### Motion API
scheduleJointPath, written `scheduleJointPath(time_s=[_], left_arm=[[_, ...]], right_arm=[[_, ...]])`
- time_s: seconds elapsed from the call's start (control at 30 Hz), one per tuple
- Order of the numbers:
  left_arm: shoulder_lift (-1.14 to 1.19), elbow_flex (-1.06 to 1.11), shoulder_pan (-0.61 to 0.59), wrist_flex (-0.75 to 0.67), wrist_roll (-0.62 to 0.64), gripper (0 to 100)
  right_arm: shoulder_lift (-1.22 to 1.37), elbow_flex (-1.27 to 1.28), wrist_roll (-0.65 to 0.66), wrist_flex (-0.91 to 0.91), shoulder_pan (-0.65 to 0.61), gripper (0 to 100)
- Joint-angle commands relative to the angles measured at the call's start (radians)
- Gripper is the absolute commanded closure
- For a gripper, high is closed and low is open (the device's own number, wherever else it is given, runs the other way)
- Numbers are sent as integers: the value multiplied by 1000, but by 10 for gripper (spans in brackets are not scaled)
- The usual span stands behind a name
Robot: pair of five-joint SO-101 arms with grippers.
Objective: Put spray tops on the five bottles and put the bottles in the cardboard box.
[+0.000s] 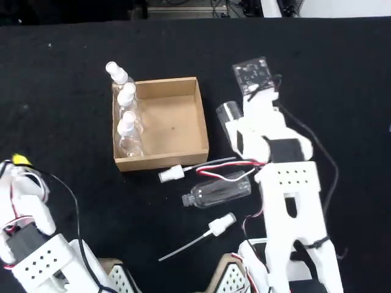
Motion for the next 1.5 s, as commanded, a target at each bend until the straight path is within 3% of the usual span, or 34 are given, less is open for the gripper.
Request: scheduleJointPath(time_s=[0.0, 0.13, 0.23, 0.33, 0.47, 0.53, 0.8, 0.97, 1.03, 1.2, 1.47], left_arm=[[-15, 81, 59, -34, 8, 870], [-15, 162, 99, -89, 6, 870], [-15, 197, 156, -100, 2, 870], [-15, 232, 189, -107, 0, 870], [-15, 255, 197, -106, 0, 870], [-15, 269, 197, -107, 0, 870], [-15, 277, 197, -106, 0, 870], [-15, 277, 197, -103, 0, 870], [-15, 277, 197, -101, 0, 870], [-15, 277, 197, -103, 0, 870], [-15, 277, 197, -101, 0, 870]], right_arm=[[-31, -130, 295, 232, -12, 864], [-30, -124, 631, 443, -11, 846], [-27, -124, 786, 588, -17, 744], [-25, -113, 913, 632, -18, 682], [-25, 5, 1120, 631, -64, 697], [-25, 74, 1163, 620, -123, 698], [-27, 300, 1057, 354, -293, 698], [-31, 387, 976, 224, -319, 701], [-31, 403, 936, 203, -315, 753], [-33, 392, 821, 206, -311, 988], [-27, 54, 695, 394, -112, 969]])
